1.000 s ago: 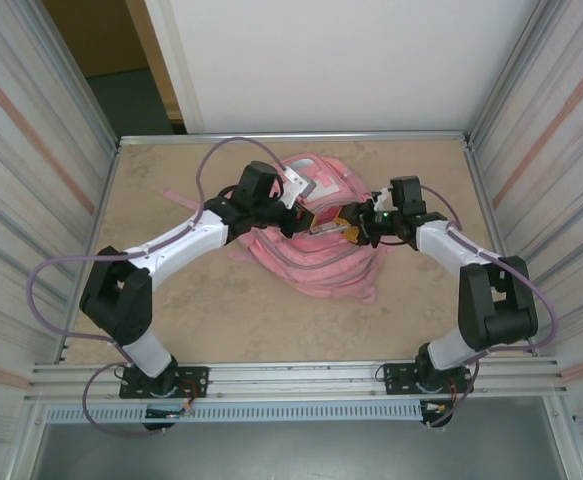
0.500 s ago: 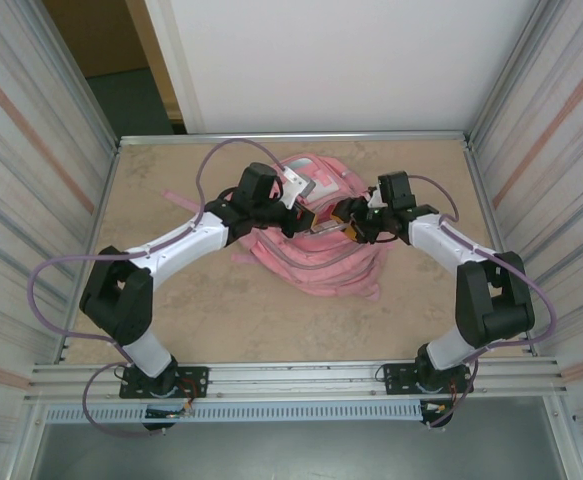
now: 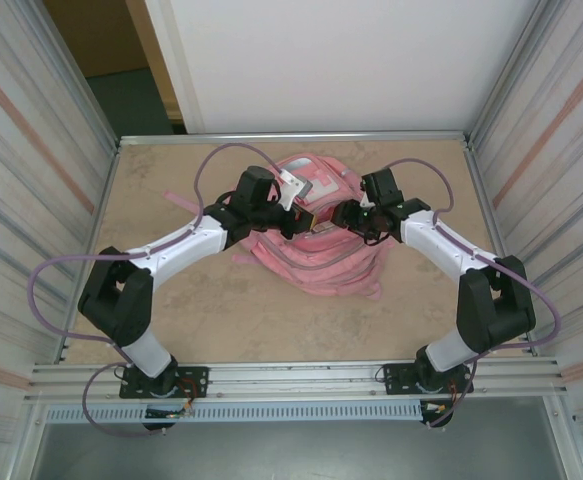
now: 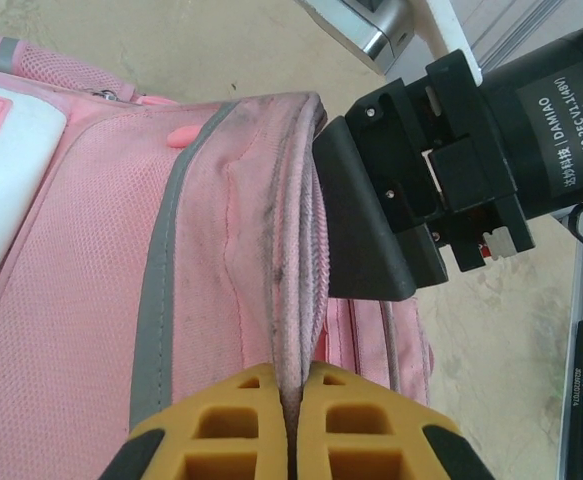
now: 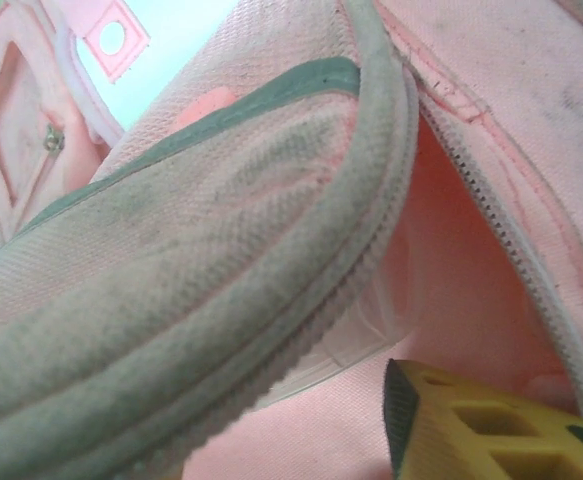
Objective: Pack books, pencil case, and school supplies into a backpack
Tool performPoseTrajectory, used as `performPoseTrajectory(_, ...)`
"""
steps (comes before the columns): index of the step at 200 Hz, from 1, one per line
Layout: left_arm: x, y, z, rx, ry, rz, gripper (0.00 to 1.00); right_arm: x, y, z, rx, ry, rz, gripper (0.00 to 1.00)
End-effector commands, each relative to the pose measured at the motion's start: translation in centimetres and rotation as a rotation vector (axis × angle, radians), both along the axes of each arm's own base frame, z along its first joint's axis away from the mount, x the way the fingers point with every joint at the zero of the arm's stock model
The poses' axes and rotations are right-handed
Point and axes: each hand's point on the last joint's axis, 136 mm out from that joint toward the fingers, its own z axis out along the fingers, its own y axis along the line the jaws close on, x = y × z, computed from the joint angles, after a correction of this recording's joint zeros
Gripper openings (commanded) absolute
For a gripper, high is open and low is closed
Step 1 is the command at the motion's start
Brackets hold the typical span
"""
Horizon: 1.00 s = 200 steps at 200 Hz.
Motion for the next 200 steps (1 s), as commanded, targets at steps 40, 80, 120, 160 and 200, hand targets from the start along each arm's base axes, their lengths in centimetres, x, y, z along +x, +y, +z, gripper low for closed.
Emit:
performPoseTrajectory(40, -0.6, -0.5, 4.8, -0.127, -0.082, -0.043, 0.0, 1.4, 3.3, -0.6, 0.012, -0.074, 0.154, 0.36)
performPoseTrajectory(80, -1.0, -0.3, 4.3, -0.132, -0.077, -0.038, 0.0, 2.4, 5.1, -0.6, 0.026, -0.144, 0.176, 0.36)
performPoseTrajectory(120, -0.4, -0.1, 3.4, -0.103, -0.07, -0.009, 0.0, 2.5, 5.7, 1.0, 0.038, -0.199, 0.199, 0.35)
performPoseTrajectory(160, 1.9, 0.7, 0.4, -0.031, -0.009, 0.129, 0.0, -0.5, 3.2, 2.3, -0.014, -0.225, 0.194, 0.44)
performPoseTrajectory(200, 1.6, -1.3, -0.6, -0.035, 0.001, 0.071, 0.17, -4.3, 0.3, 3.0, -0.092, -0.211, 0.21, 0.48)
